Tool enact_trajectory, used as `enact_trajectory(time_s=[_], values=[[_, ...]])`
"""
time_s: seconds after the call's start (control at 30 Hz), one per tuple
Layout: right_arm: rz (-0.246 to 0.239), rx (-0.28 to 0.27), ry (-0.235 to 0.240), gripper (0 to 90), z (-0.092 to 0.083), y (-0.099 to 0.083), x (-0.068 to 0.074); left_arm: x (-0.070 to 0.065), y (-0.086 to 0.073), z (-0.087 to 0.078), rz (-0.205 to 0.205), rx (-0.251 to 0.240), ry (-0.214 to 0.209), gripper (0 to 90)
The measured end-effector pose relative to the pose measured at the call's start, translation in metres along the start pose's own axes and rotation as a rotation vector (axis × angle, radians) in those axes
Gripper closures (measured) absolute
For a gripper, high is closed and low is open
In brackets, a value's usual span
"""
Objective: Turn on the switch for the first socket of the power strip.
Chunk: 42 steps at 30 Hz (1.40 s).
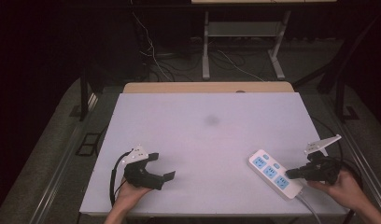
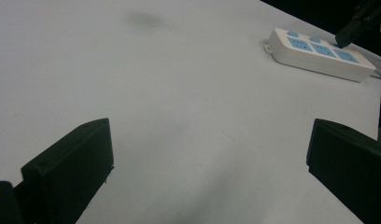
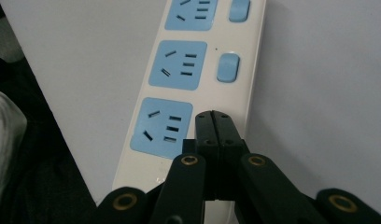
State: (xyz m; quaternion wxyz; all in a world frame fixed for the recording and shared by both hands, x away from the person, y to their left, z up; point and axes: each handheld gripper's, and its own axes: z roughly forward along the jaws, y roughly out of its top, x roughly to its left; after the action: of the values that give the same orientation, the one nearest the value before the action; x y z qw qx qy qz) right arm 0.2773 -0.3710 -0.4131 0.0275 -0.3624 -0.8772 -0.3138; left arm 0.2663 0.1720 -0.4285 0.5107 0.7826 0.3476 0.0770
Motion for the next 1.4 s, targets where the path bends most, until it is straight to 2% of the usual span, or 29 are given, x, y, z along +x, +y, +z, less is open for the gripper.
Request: enact_trajectory(time_s=[0.37,0.93,1.4], values=[[-0.006,-0.003,0.001,90.0,-0.001,0.005,0.005,0.001,0.000,0.000,-0.001,0.001,-0.002,0.0],[-0.051,-0.044,-0.015,90.0,-0.026,0.030,0.017,0.000,0.000,-0.002,-0.006,-0.005,-0.002,0.0],[-0.075,-0.057,-0.024,90.0,-0.040,0.051,0.018,0.000,0.000,-0.002,-0.005,-0.008,-0.002,0.0]])
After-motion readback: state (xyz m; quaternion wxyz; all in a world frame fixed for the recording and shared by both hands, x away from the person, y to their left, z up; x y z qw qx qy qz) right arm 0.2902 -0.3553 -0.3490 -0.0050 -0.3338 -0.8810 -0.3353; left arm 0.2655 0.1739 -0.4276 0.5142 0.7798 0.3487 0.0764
